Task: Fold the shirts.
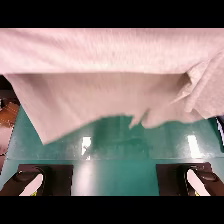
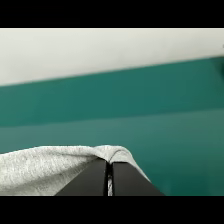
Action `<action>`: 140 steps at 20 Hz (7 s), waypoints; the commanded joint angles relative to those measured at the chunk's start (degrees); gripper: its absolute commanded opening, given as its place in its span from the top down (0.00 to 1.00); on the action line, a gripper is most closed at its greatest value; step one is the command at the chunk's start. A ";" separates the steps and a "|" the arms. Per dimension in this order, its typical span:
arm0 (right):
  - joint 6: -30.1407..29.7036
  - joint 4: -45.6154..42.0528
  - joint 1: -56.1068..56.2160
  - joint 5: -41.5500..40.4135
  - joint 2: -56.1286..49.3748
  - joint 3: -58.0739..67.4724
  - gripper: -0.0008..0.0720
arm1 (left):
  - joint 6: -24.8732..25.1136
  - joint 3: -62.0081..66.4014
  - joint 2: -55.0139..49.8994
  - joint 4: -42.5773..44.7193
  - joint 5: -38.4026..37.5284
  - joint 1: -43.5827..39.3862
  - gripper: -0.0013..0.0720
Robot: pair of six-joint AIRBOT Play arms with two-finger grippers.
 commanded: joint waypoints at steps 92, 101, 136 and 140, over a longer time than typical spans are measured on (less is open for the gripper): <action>-23.82 16.48 -8.68 -19.63 -21.90 -72.94 0.49 | 5.77 -50.07 -25.33 -0.81 2.56 9.16 0.95; -24.04 16.39 -3.69 -21.86 -21.77 -72.91 0.97 | 5.77 -50.07 -25.33 -1.81 1.01 9.16 0.95; -11.54 -4.72 -3.65 20.15 -20.04 -6.40 0.98 | -7.21 -33.88 -2.05 2.23 3.08 9.27 0.95; -11.37 -4.63 -3.63 14.60 -30.49 -15.98 0.98 | -2.73 -50.42 -11.47 2.16 14.43 9.27 0.95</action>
